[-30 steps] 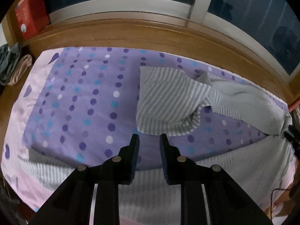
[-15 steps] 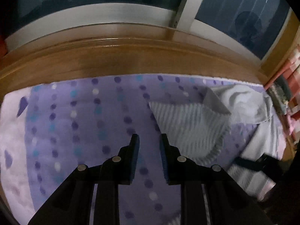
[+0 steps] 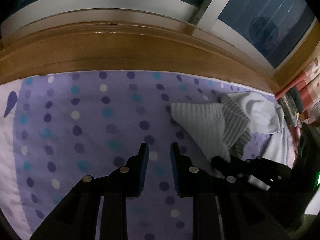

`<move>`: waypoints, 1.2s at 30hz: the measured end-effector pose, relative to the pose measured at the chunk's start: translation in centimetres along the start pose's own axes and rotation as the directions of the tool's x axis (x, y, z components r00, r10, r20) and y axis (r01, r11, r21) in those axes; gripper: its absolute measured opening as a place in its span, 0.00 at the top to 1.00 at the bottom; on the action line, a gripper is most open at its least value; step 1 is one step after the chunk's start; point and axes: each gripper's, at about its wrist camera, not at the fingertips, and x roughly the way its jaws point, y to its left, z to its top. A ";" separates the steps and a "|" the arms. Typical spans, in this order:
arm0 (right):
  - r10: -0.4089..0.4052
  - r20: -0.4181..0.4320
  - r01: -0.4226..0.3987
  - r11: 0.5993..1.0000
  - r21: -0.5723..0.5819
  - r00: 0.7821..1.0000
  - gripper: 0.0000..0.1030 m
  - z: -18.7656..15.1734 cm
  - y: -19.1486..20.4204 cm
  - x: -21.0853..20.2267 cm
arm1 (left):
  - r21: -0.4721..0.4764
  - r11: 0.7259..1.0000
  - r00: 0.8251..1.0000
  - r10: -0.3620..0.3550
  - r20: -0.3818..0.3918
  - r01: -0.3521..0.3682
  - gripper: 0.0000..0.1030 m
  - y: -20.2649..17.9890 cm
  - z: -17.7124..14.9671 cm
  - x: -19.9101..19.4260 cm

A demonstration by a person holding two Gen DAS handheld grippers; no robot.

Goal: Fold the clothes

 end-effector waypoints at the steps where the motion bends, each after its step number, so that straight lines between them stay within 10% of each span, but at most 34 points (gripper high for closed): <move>1: 0.043 -0.002 -0.043 0.998 0.054 0.999 0.91 0.0 -1.2 -0.3 | -0.002 1.000 1.000 -0.022 0.000 0.022 0.79 -0.1 0.1 0.1; 9: 0.099 -0.007 -0.096 0.975 0.201 0.995 0.91 -1.0 -5.1 -0.8 | 0.038 0.988 0.989 -0.151 -0.007 0.151 0.78 -2.9 1.3 1.5; 36: 0.091 -0.013 -0.088 0.987 0.136 0.996 0.91 -0.6 -4.3 0.7 | 0.253 0.910 0.945 -0.320 -0.071 0.328 0.63 -7.7 0.1 -0.9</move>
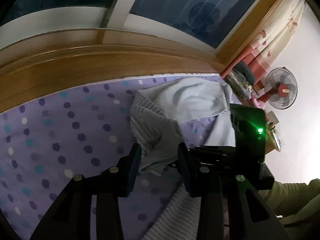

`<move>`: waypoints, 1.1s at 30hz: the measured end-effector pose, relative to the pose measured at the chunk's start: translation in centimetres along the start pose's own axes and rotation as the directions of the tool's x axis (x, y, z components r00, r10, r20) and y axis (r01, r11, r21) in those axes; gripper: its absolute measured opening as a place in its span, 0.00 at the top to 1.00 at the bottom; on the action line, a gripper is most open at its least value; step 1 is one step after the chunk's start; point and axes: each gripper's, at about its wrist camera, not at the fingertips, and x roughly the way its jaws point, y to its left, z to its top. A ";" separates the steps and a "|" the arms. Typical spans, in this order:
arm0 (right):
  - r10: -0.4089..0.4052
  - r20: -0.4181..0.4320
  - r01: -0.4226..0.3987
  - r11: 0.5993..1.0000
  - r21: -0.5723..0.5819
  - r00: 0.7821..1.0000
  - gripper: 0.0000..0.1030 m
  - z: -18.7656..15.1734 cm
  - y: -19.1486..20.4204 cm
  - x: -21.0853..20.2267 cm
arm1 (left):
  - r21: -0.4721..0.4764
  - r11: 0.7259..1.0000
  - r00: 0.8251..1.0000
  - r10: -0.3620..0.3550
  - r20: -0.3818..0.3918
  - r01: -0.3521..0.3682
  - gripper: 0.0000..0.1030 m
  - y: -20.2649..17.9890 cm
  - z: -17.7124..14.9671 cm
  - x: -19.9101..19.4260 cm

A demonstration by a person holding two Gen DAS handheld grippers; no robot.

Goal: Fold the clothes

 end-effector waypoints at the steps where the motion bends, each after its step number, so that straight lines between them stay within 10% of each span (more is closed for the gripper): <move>1: -0.002 0.001 0.002 1.000 -0.003 1.000 0.91 0.0 0.1 0.0 | 0.009 1.000 1.000 -0.003 0.004 0.003 0.63 -0.2 0.0 -0.1; 12: -0.014 0.012 0.015 1.000 -0.025 1.000 0.91 -0.2 0.4 0.1 | 0.012 0.998 0.997 0.057 -0.047 -0.056 0.57 0.3 0.5 3.3; 15: -0.020 0.013 0.020 0.999 -0.038 1.000 0.91 -0.3 0.5 -0.1 | -0.045 0.995 0.995 0.092 -0.038 -0.093 0.97 1.2 1.0 4.5; 19: 0.006 0.030 -0.004 0.998 -0.063 1.000 0.91 -0.5 1.3 -1.7 | -0.132 0.976 0.985 0.174 -0.002 -0.172 0.97 2.1 0.9 2.8; 28: 0.007 0.045 0.002 0.979 -0.205 0.999 0.86 -2.0 4.0 -4.8 | -0.288 0.847 0.874 0.482 0.060 -0.447 0.97 7.2 -1.0 -7.7; 33: -0.002 -0.015 -0.001 0.982 -0.191 1.000 0.85 -3.1 4.1 -3.3 | -0.300 0.829 0.871 0.491 -0.015 -0.472 0.97 9.8 -2.0 -6.0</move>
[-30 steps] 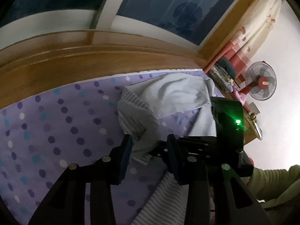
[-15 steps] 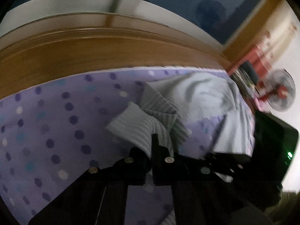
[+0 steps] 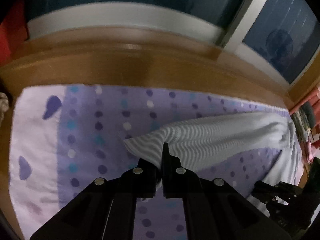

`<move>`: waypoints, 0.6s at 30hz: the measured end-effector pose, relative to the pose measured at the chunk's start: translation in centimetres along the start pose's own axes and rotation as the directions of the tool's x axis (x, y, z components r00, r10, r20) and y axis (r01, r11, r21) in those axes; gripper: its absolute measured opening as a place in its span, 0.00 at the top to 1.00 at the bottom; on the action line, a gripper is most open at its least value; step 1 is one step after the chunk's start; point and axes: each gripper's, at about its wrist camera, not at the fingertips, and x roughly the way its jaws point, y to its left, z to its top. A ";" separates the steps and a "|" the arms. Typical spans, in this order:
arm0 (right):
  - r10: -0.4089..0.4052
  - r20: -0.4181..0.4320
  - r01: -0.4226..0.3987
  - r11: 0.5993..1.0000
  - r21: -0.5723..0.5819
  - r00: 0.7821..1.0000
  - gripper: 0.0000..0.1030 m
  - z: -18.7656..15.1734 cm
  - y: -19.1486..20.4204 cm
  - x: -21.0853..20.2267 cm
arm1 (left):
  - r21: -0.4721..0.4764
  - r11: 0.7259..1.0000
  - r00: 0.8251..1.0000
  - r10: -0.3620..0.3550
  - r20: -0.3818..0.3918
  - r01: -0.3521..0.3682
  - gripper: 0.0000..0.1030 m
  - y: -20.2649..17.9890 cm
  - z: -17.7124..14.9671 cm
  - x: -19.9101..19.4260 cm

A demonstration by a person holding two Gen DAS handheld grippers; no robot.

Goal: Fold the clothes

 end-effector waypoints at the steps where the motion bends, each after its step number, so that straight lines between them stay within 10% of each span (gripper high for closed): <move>1: 0.001 -0.010 -0.001 1.000 0.009 1.000 0.85 -0.1 0.0 0.2 | 0.012 1.000 1.000 0.021 -0.006 -0.021 0.94 -0.1 -0.2 0.6; 18: -0.280 0.000 0.275 0.943 -0.189 0.960 0.50 3.6 -2.7 3.0 | -0.038 0.999 1.000 -0.013 -0.017 0.012 0.78 1.9 -1.0 -0.8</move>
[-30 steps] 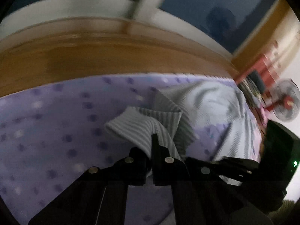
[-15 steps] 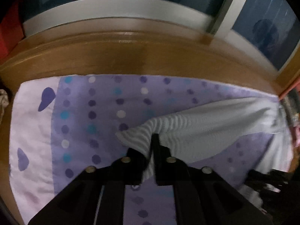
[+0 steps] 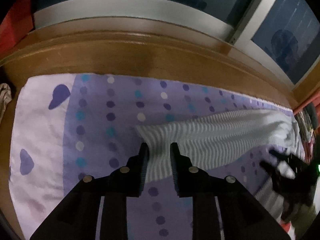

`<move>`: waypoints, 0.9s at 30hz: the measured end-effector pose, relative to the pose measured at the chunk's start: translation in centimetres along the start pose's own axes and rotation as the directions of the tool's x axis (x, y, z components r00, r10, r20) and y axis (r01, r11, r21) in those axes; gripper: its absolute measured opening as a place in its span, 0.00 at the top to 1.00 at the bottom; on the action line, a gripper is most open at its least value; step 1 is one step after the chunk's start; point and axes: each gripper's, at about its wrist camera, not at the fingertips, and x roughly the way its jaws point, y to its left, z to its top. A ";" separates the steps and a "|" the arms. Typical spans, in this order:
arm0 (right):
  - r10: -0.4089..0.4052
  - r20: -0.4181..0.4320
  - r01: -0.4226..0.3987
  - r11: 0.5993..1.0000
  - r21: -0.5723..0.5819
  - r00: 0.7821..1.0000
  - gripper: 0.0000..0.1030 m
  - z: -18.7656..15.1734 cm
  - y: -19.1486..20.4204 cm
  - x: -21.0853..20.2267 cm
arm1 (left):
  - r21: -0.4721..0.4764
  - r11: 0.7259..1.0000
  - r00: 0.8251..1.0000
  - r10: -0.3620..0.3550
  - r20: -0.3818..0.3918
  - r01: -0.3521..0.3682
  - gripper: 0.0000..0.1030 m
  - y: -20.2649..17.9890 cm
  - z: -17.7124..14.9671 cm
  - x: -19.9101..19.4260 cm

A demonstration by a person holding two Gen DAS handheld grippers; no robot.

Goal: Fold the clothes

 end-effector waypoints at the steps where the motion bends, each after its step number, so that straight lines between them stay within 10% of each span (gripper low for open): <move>1: -0.003 -0.014 0.003 1.000 -0.011 1.000 0.50 0.5 -0.5 0.6 | 0.002 1.000 1.000 -0.003 -0.004 0.003 0.77 -0.1 -0.2 0.0; 8: 0.065 -0.065 -0.067 0.997 -0.039 0.996 0.49 2.0 -2.6 2.9 | -0.018 1.000 1.000 -0.004 -0.022 0.003 0.76 -0.1 -0.6 1.2; 11: 0.039 -0.073 -0.045 0.996 -0.073 0.997 0.96 2.1 -2.5 2.6 | -0.024 1.000 1.000 0.002 -0.022 -0.003 0.76 0.0 -0.5 1.5; 27: 0.099 -0.209 -0.125 0.986 -0.113 0.973 0.97 -2.5 -3.3 -1.2 | 0.011 1.000 0.999 -0.007 -0.039 0.007 0.76 0.2 -1.8 0.9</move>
